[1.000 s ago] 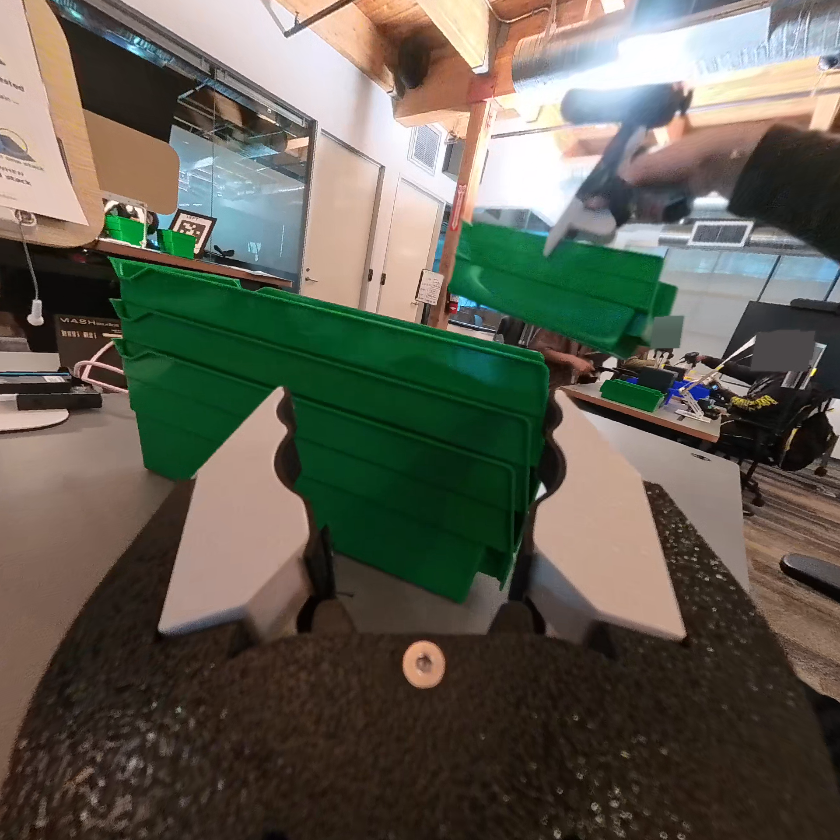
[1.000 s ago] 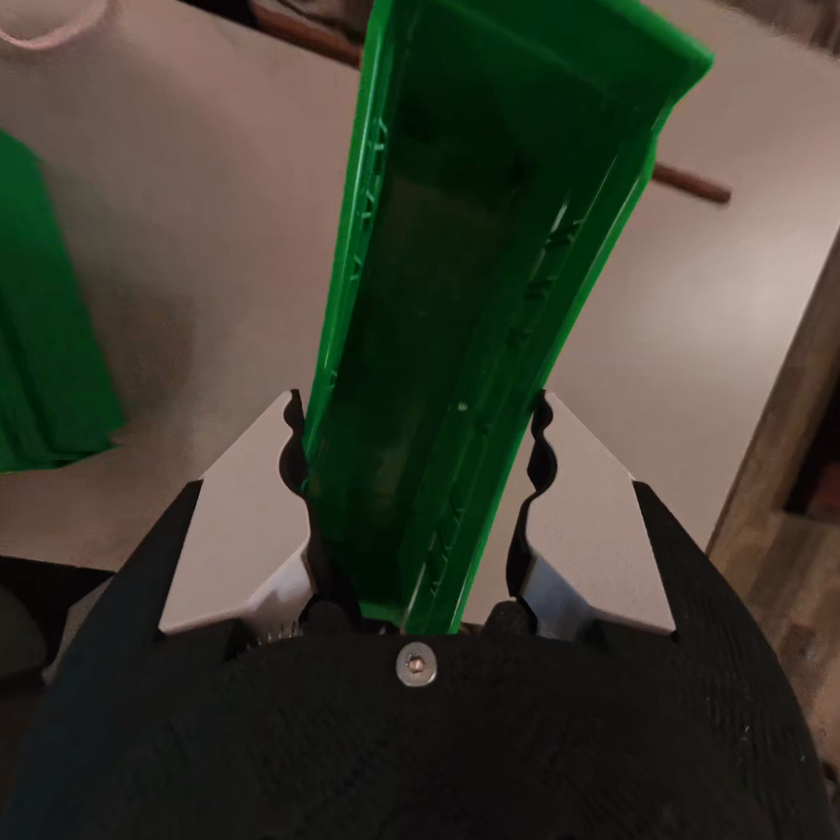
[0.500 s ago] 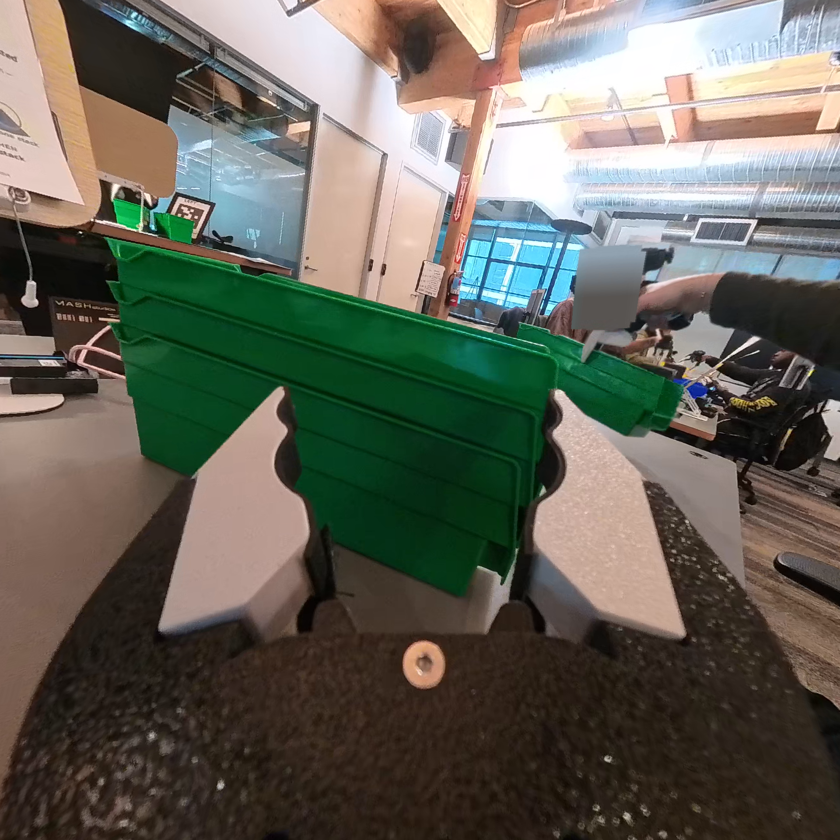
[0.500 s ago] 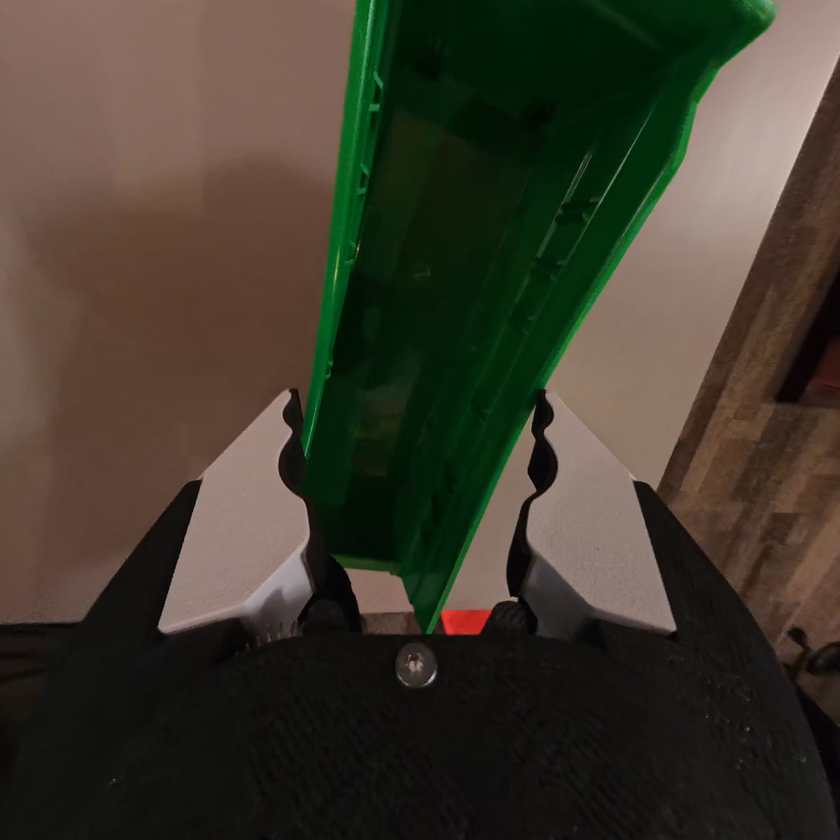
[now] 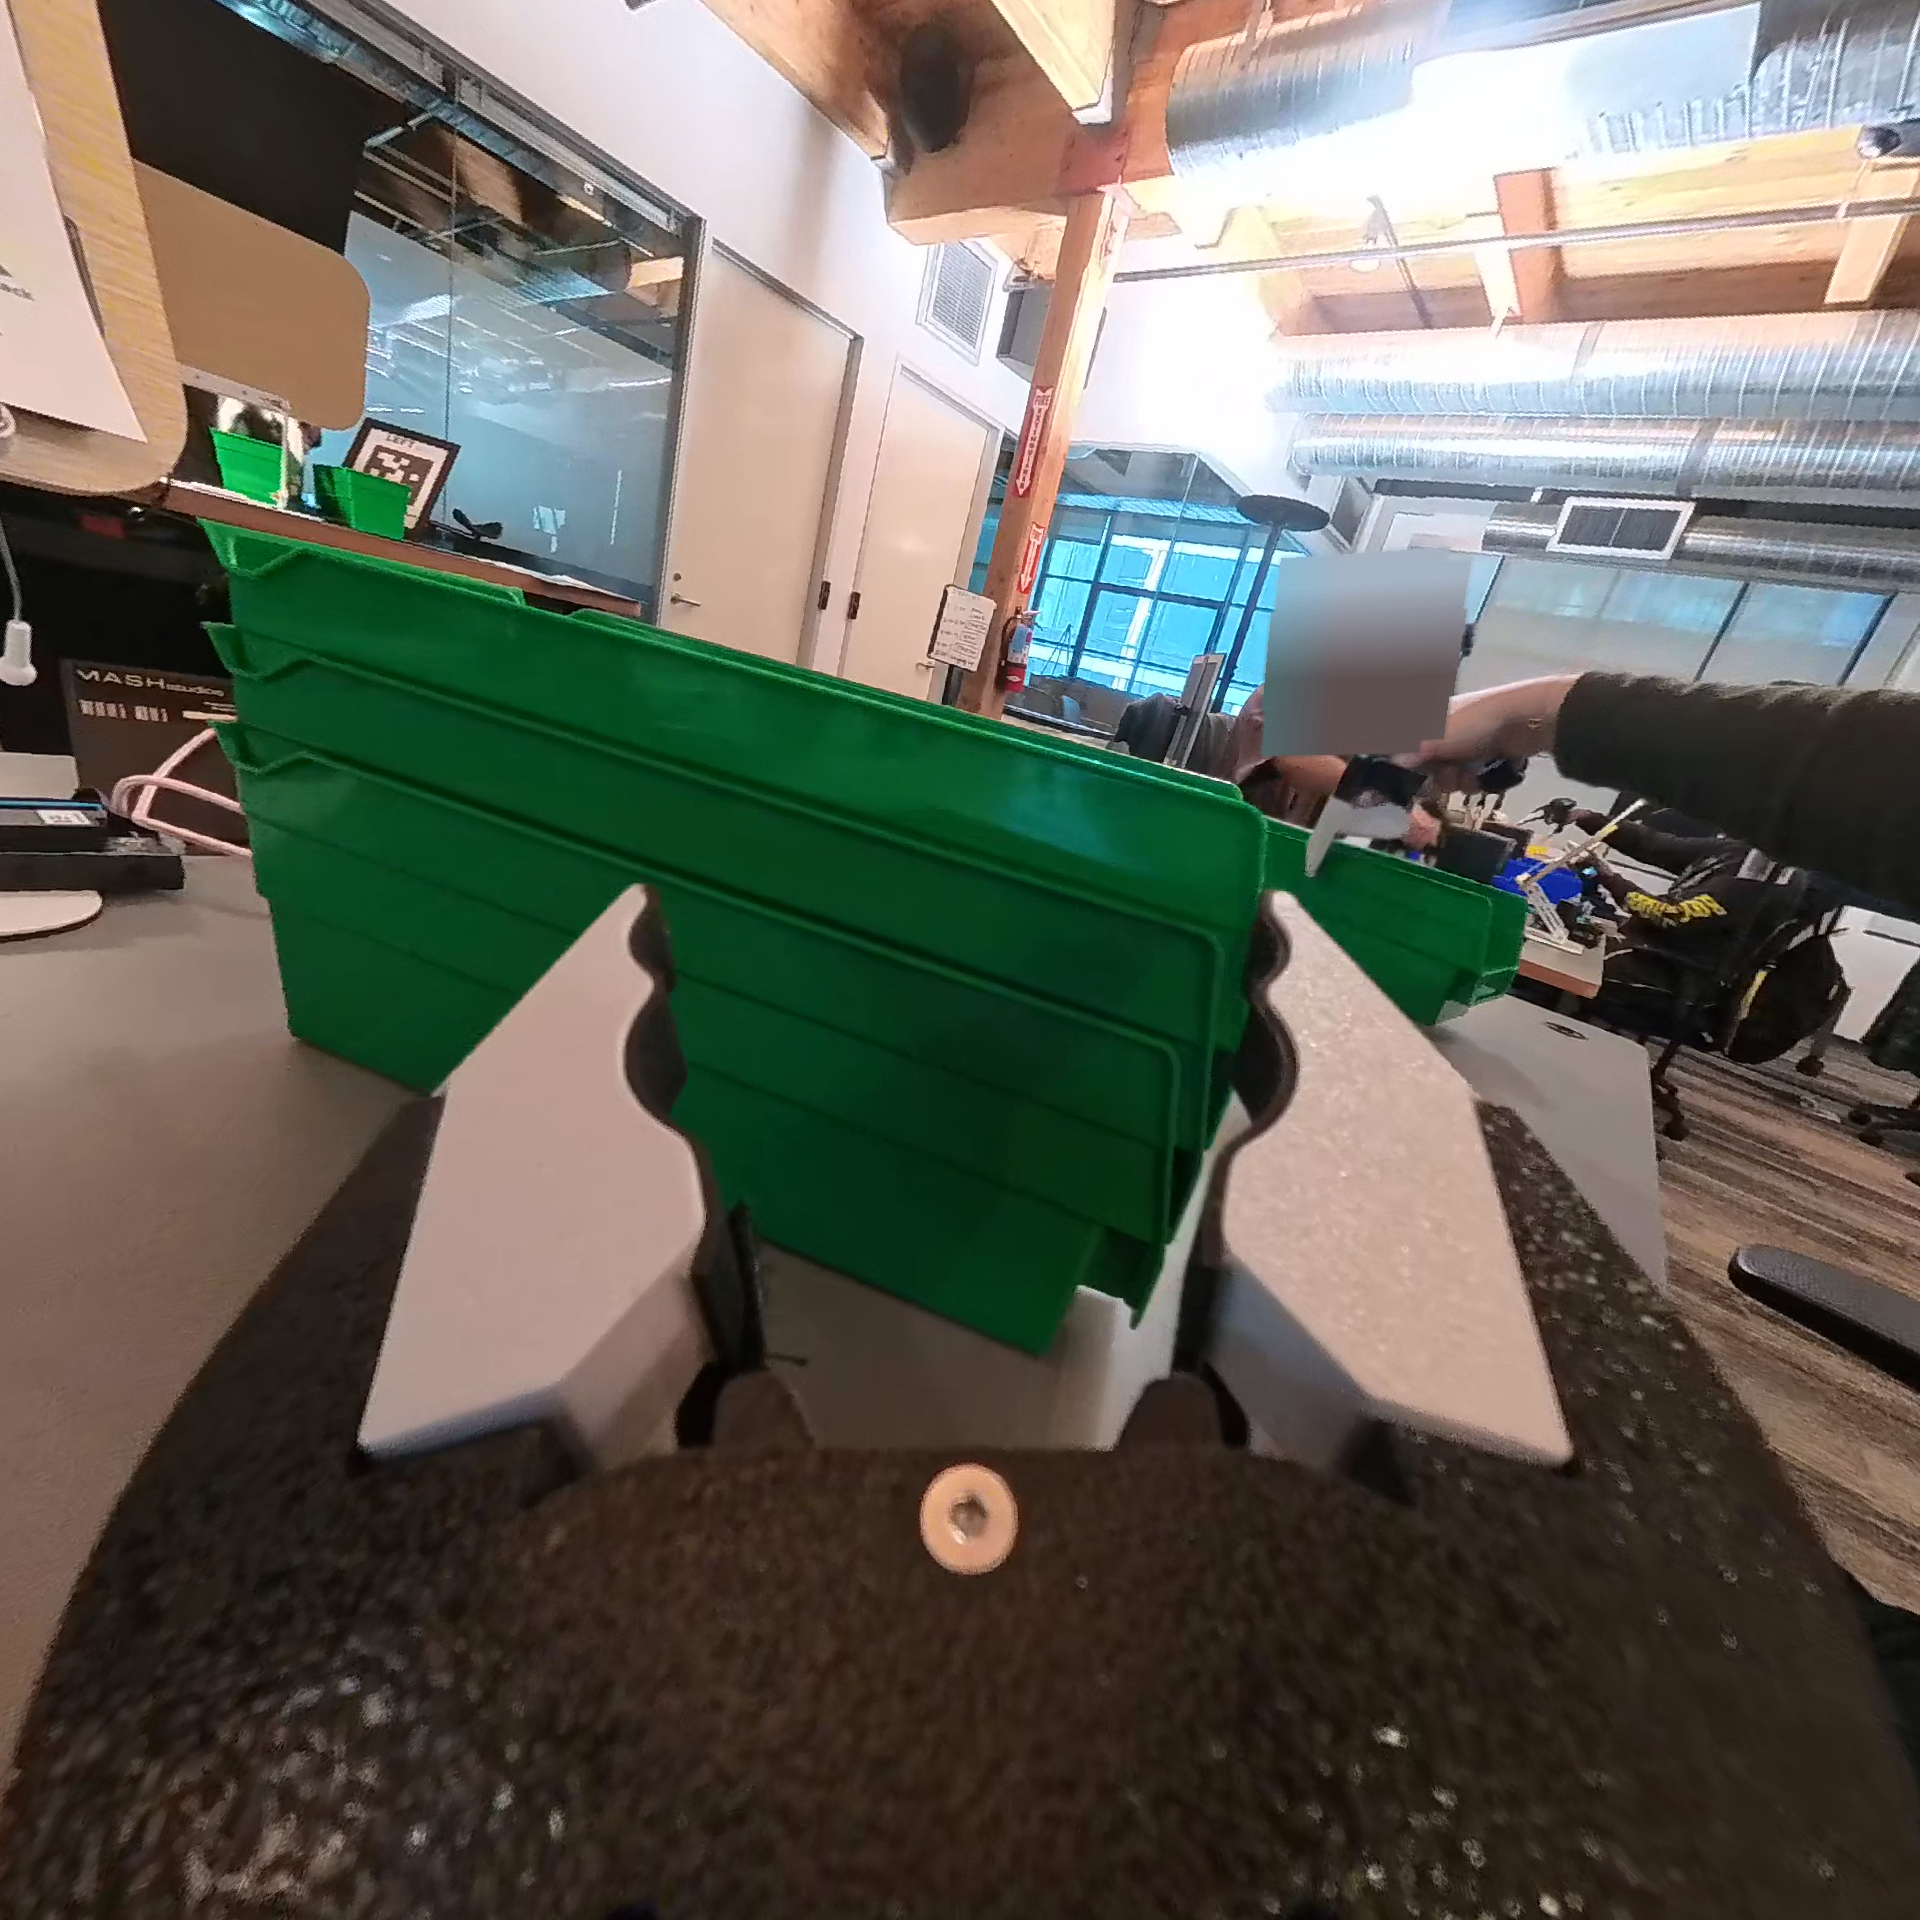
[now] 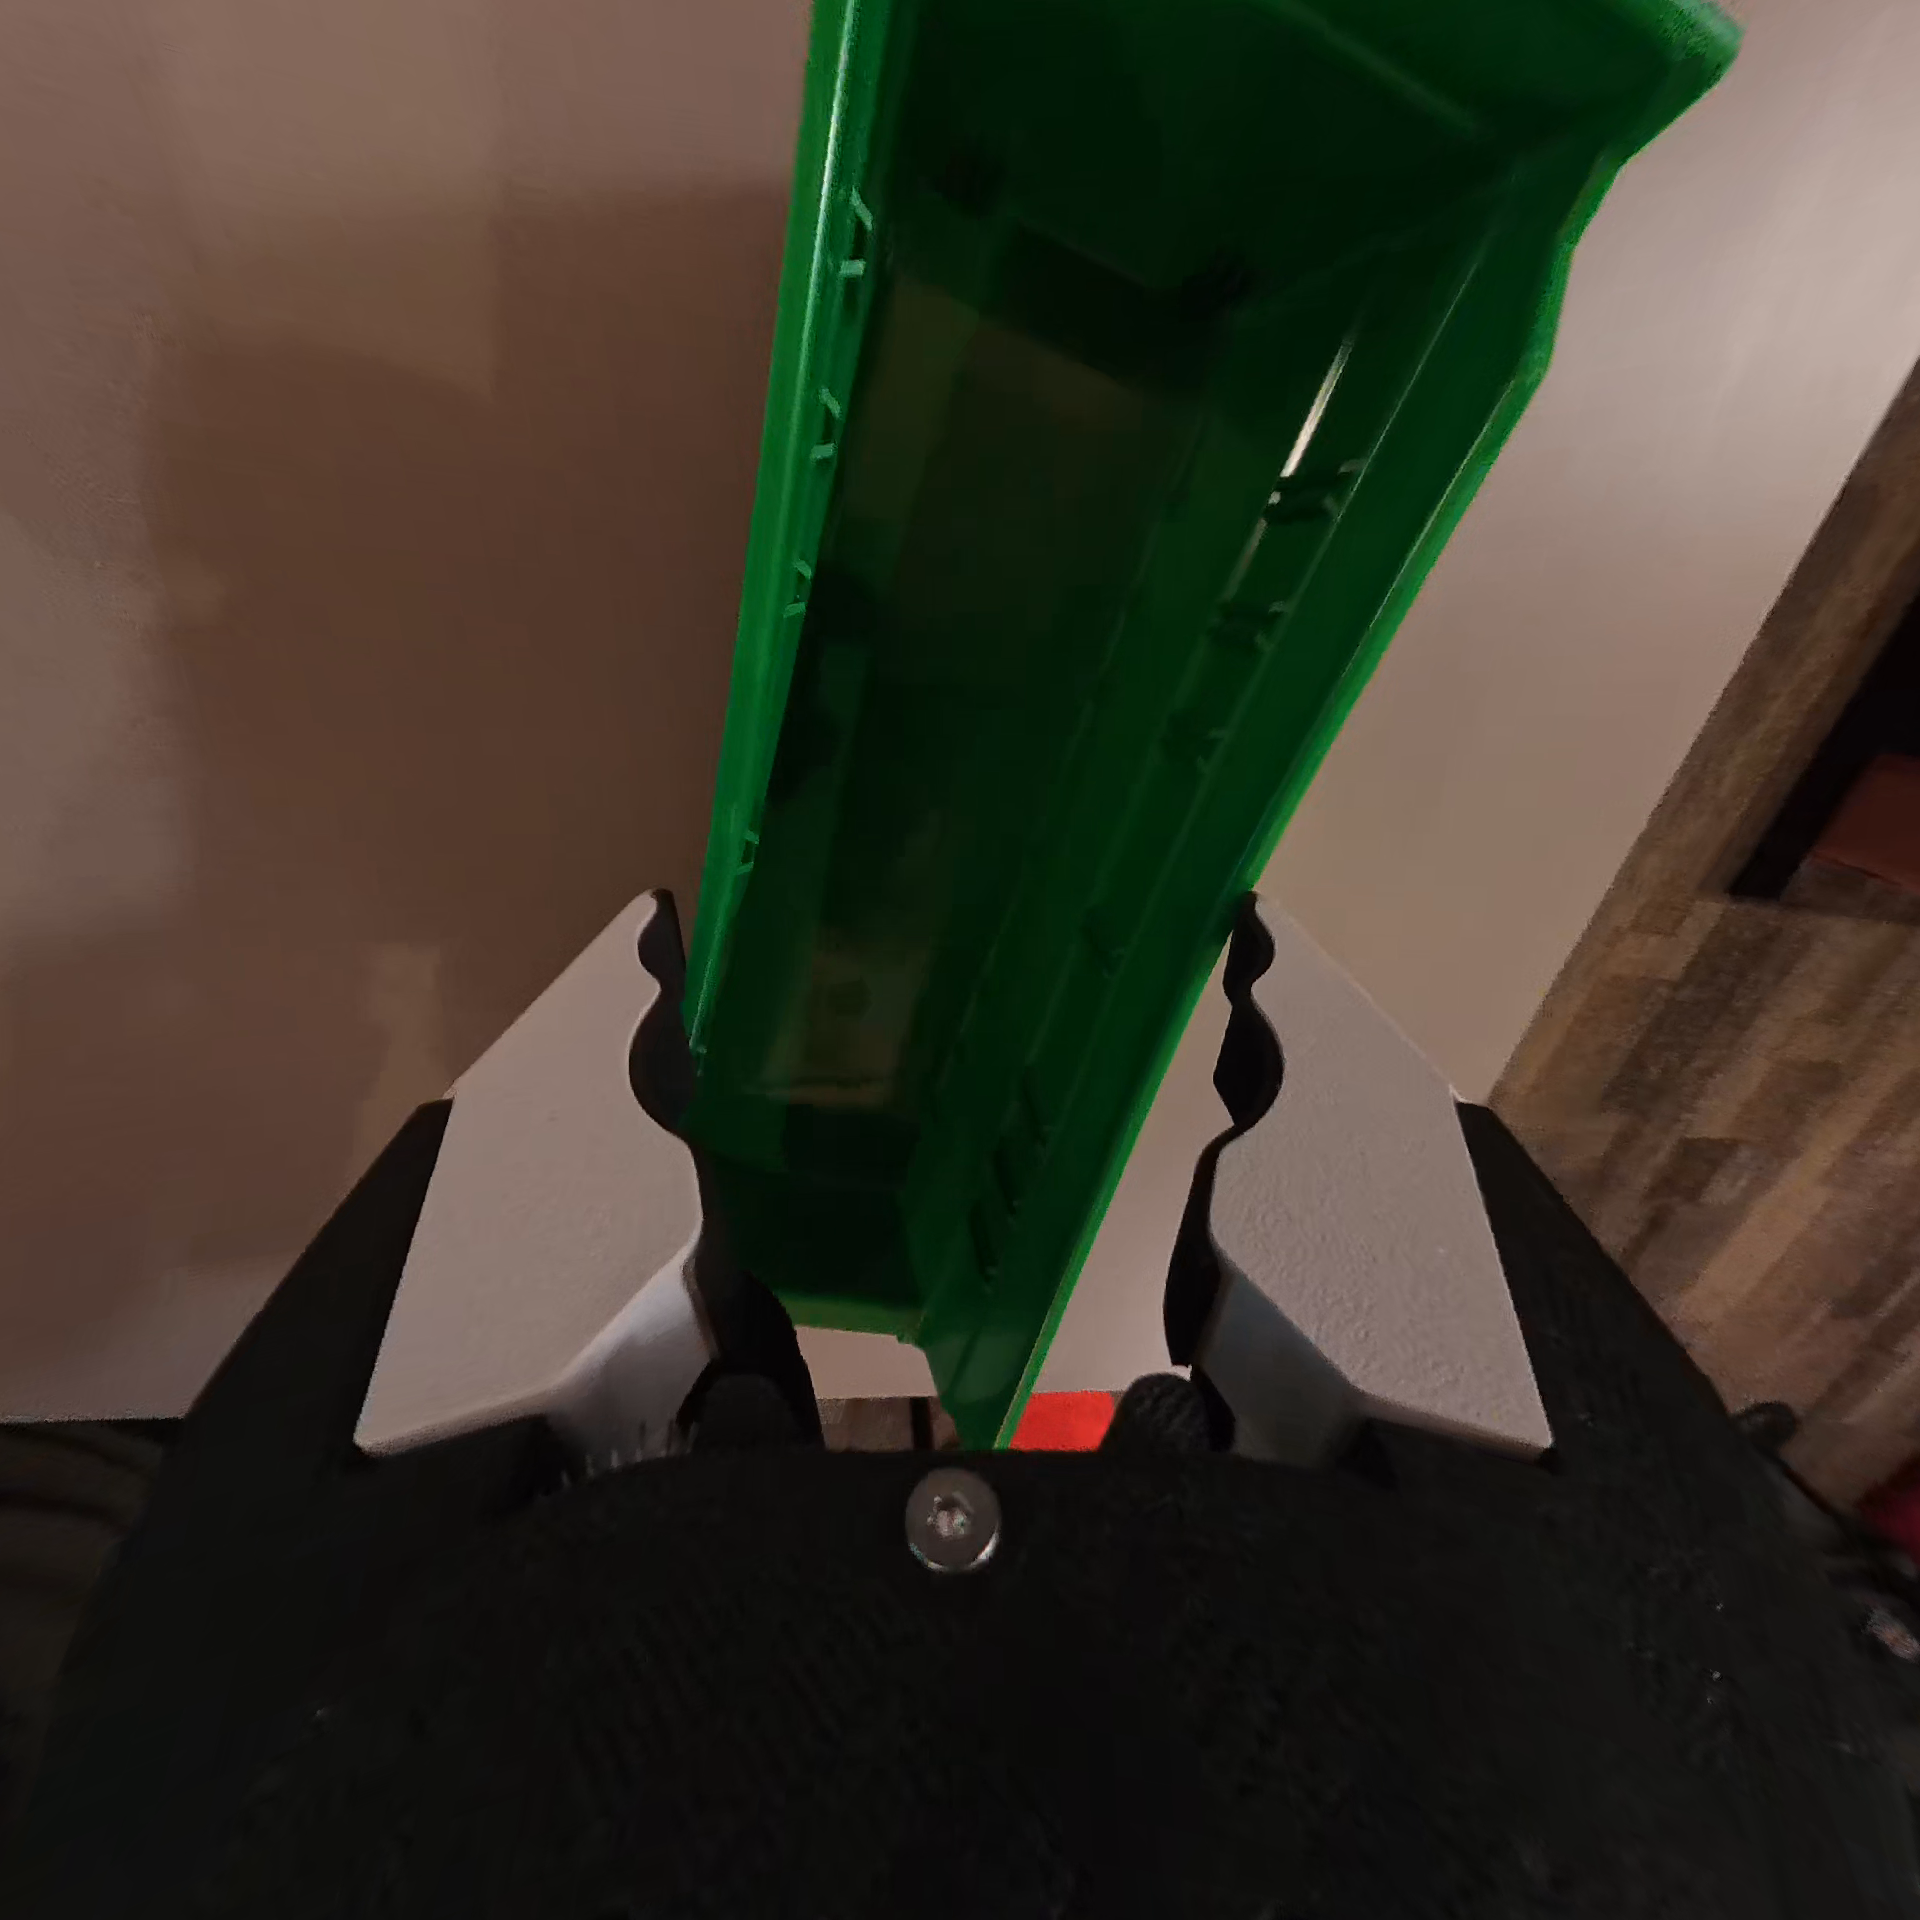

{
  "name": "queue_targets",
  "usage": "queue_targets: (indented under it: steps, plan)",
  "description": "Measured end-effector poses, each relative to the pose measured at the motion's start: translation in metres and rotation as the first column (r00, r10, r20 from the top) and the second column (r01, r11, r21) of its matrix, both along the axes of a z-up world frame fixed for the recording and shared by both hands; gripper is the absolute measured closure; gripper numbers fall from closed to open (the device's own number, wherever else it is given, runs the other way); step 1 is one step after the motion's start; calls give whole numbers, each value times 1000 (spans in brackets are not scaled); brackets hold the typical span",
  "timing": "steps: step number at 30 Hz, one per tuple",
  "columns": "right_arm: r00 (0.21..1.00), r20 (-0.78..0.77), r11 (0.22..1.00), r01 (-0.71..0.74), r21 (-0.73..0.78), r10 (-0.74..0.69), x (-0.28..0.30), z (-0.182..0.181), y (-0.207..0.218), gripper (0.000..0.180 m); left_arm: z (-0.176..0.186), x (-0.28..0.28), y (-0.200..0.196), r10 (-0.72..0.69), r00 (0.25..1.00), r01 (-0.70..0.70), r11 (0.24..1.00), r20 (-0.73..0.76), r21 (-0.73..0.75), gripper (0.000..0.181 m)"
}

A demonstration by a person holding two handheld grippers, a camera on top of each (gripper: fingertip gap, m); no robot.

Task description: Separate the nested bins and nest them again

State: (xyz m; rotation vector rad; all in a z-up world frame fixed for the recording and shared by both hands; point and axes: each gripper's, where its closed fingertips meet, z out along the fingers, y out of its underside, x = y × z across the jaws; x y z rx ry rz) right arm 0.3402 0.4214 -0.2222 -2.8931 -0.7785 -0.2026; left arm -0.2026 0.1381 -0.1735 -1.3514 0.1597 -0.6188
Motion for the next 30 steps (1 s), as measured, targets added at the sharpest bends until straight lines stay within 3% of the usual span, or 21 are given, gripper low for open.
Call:
queue_targets:
  steps: [9,13,16,18,21,24,27,30]
  plan:
    - [995,9,995,-94,-33,95,-7,-7,-6,72,-3,3,1,-25,1000,25,1000,4,-16,73]
    - [999,5,999,-52,-9,52,-9,-8,-5,58,-6,6,3,-48,999,49,998,9,-35,73]
    - [998,63,994,-24,109,17,-4,15,9,37,-6,7,4,-49,999,49,998,4,-39,72]
    - [999,32,981,-20,191,14,-21,42,14,35,-5,6,3,-48,999,49,998,12,-33,72]
    - [989,-99,947,-69,313,105,-94,85,11,39,-1,5,2,-52,998,53,998,40,-18,72]
    - [943,-129,870,-223,439,306,-192,118,-6,36,2,2,1,-56,996,57,998,71,-7,74]
    - [833,-255,840,-375,393,491,-308,119,-61,38,7,-3,-4,-66,992,63,998,108,26,75]
    - [725,-409,831,-464,306,555,-412,117,-120,37,12,-7,-8,-72,987,65,997,147,52,75]
